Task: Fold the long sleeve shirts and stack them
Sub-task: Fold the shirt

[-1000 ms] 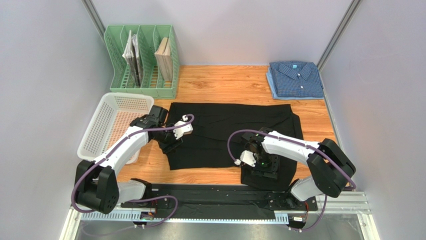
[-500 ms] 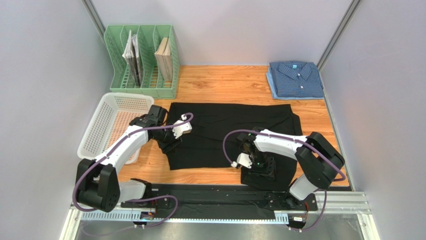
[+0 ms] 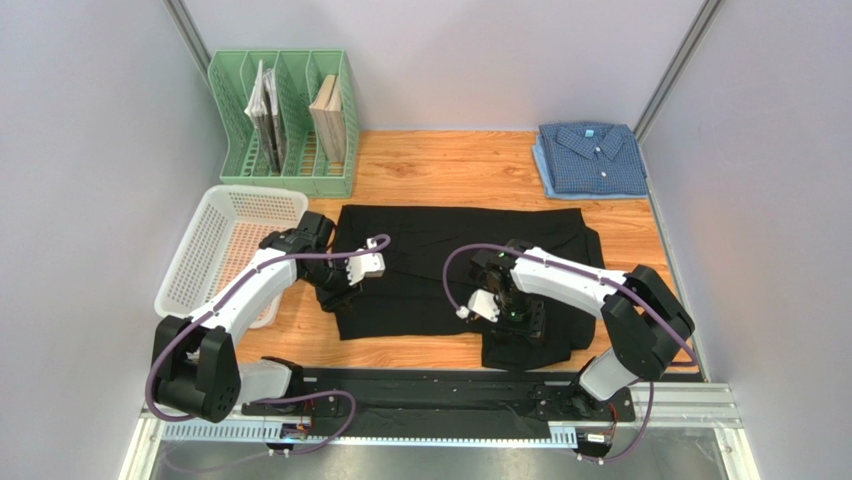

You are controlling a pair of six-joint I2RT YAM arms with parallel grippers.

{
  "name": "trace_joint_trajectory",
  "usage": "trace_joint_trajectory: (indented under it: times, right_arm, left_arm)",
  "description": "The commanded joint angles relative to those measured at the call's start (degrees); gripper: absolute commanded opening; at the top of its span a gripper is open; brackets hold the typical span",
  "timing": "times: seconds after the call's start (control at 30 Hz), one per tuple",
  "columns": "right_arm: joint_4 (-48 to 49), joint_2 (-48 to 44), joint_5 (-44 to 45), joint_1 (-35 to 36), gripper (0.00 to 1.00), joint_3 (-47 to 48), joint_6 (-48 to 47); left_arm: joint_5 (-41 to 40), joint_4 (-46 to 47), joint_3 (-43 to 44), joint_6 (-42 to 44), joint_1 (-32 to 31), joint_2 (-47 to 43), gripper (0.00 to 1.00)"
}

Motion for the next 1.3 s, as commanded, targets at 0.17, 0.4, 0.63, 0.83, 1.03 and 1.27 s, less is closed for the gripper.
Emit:
trace_joint_trajectory:
  times: [0.17,0.4,0.63,0.83,1.03,1.27]
  right_arm:
    - [-3.6,-0.9,6.0,-6.7,0.0,8.4,-3.8]
    - [-4.5,-1.5,7.4,-9.6,0.0,11.2,-5.0]
    - [-5.0,-1.8,7.3,-9.8,0.0,12.5,-4.9]
    - [-5.1,-3.0,6.6,-9.8,0.0,12.8,-4.0]
    - [-6.3,-5.4,7.3,-10.3,0.0,13.8,-4.2]
    - [-7.7,-6.0,9.9,-11.9,0.0,18.2,-7.0]
  left_arm:
    - [-4.3,2.4,-6.1,8.7,-8.8,-3.5,0.52]
    - [-10.8,3.0,-9.1,9.7,-14.7,-1.0,0.52]
    - [-14.5,6.1,-12.7,7.6,-21.7,1.1,0.52]
    - [-16.9,7.9,-13.8,5.7,-22.9,0.7,0.41]
    - [-17.7,7.1,-12.6,3.5,-22.3,-1.0,0.0]
    - [-10.2,-2.2,-1.8,5.3,-15.4,-2.9,0.0]
